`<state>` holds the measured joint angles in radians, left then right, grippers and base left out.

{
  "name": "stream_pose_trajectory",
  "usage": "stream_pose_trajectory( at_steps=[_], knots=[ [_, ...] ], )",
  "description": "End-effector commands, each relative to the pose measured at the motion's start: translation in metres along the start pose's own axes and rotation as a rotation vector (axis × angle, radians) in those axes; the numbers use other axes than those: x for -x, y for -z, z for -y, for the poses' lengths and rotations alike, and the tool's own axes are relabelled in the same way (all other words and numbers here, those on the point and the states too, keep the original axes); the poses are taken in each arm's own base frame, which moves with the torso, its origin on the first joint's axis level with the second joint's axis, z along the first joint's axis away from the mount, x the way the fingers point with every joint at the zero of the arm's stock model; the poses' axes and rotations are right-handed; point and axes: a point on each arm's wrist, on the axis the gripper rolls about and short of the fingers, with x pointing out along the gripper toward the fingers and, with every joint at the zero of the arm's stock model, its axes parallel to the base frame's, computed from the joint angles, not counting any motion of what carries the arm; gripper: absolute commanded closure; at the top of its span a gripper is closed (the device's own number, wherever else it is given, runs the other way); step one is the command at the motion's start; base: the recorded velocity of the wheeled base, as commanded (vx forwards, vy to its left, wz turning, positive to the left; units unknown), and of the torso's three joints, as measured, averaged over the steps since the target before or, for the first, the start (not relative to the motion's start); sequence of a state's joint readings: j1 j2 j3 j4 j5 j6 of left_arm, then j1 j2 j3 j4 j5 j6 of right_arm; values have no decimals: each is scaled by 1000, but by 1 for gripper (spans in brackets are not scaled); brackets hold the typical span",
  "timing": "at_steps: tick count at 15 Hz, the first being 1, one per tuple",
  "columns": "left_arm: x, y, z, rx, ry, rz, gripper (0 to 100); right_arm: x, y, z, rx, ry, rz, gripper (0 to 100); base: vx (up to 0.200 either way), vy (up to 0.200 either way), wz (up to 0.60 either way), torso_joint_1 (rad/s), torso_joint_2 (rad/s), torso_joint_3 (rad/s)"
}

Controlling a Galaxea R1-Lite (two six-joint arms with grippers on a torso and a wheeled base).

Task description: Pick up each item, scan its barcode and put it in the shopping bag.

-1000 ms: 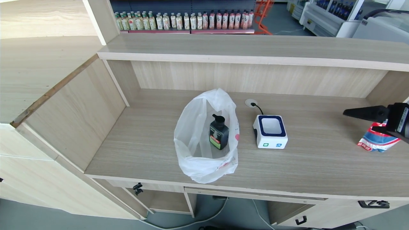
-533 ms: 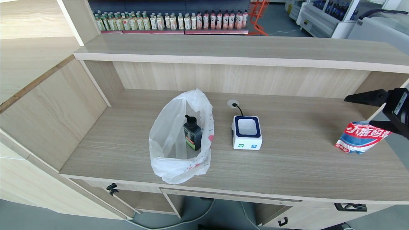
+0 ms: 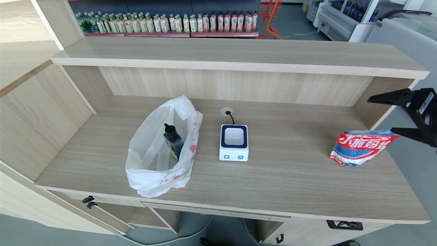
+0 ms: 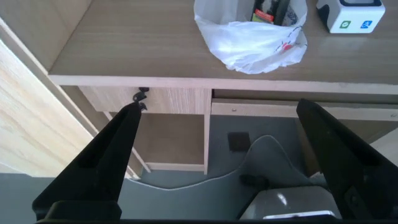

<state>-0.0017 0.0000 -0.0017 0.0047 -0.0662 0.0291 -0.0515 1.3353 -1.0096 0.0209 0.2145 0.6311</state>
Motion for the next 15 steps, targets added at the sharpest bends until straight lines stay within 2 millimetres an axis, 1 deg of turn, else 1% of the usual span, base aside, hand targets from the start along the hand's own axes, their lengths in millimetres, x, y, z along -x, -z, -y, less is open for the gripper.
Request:
stream_pose_trajectory(
  at_steps=[1, 3, 5, 9, 10, 11, 13, 15],
  knots=[
    [0, 0, 0, 0, 0, -2, 0, -7, -6, -3, -3, -6, 4, 0, 0, -200, 0, 2, 7, 2],
    [0, 0, 0, 0, 0, -2, 0, -11, -15, -9, -55, -20, 20, 0, 0, -200, 0, 2, 2, 5],
    [0, 0, 0, 0, 0, -2, 0, -16, -19, -11, -112, -23, 21, 0, 0, -200, 0, 2, 2, 2],
    [0, 0, 0, -2, 0, 0, 0, -16, -14, -7, -160, 24, -32, 0, 0, 0, 0, 0, 0, 0],
    [0, 0, 0, 0, 0, -2, 0, -17, -13, -6, -260, 39, -45, 0, 0, 0, 0, 0, 0, 0],
    [0, 0, 0, 0, 0, -2, 0, -19, -11, -6, -278, 46, -55, 0, 0, 0, 0, 0, 0, 0],
    [0, 0, 0, 0, 0, -2, 0, -33, -6, 0, -372, 115, -104, 0, 0, 0, 0, 0, 0, 0],
    [0, 0, 0, 0, 0, -2, 0, -44, -5, 5, -394, 194, -85, 0, 0, 0, 0, 0, 0, 0]
  ],
)
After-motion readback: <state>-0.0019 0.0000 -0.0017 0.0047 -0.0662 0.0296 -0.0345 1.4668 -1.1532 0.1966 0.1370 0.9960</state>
